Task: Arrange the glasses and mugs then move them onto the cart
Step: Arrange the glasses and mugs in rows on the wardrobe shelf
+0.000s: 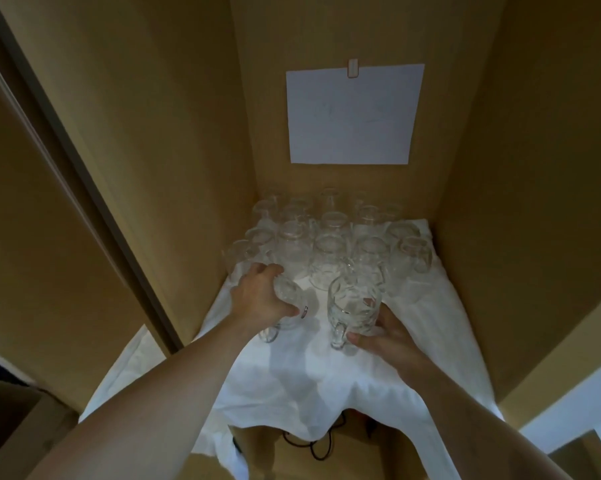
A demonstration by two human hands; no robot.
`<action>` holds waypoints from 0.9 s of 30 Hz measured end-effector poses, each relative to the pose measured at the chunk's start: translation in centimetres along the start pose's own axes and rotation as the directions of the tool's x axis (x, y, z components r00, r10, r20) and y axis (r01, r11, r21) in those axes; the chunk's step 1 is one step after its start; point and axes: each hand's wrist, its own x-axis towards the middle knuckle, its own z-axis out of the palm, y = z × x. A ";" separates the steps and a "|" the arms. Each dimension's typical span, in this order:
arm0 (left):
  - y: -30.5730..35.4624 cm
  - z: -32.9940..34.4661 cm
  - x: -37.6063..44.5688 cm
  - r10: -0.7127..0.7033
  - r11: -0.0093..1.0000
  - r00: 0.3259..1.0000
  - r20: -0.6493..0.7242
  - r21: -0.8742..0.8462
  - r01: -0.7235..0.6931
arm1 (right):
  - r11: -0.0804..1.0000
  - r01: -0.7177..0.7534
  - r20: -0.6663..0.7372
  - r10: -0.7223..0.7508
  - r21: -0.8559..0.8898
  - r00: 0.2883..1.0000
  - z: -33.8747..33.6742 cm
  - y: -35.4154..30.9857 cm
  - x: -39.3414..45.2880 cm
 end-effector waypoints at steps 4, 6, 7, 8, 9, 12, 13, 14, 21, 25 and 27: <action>0.0 0.2 1.4 0.082 0.996 0.981 0.177 0.014 -0.086 | 1.000 -0.004 -0.013 0.005 0.020 1.000 0.2 -0.5 -0.6; 0.1 -0.2 2.2 0.110 0.993 0.954 0.279 0.016 -0.119 | 1.000 0.007 -0.024 -0.007 0.013 1.000 0.4 -1.0 -0.9; 0.1 -0.3 2.6 0.125 0.991 0.941 0.315 0.015 -0.136 | 1.000 0.015 -0.034 -0.015 -0.007 0.999 0.4 -1.3 -0.9; 0.1 -0.4 3.0 0.139 0.988 0.931 0.337 0.016 -0.153 | 0.999 0.027 -0.043 -0.028 -0.025 0.999 0.4 -1.9 -1.0; 0.0 -0.5 3.3 0.146 0.986 0.927 0.344 0.022 -0.164 | 0.998 0.031 -0.055 -0.034 -0.055 0.998 0.4 -2.4 -1.0; -0.3 -0.3 4.1 0.132 0.985 0.941 0.312 0.064 -0.159 | 0.976 0.050 -0.098 -0.072 -0.213 0.993 0.2 -4.3 -0.9; -0.4 -0.1 4.2 0.115 0.987 0.949 0.294 0.078 -0.144 | 0.952 0.075 -0.097 -0.108 -0.295 0.989 0.2 -4.8 -0.9; -0.3 0.0 4.4 0.100 0.987 0.956 0.277 0.093 -0.131 | 0.917 0.102 -0.088 -0.146 -0.385 0.985 0.4 -5.4 -0.9; 0.7 0.5 5.2 0.053 0.980 0.971 0.234 0.175 -0.095 | 0.544 0.186 -0.005 -0.330 -0.818 0.944 3.5 -8.9 1.1; 0.7 0.5 5.4 0.037 0.975 0.978 0.203 0.205 -0.080 | 0.276 0.167 0.099 -0.243 -0.947 0.965 5.6 -8.7 2.3; 0.7 0.5 5.3 0.030 0.974 0.981 0.191 0.216 -0.072 | 0.245 0.147 0.094 -0.214 -0.958 0.972 6.0 -8.4 2.8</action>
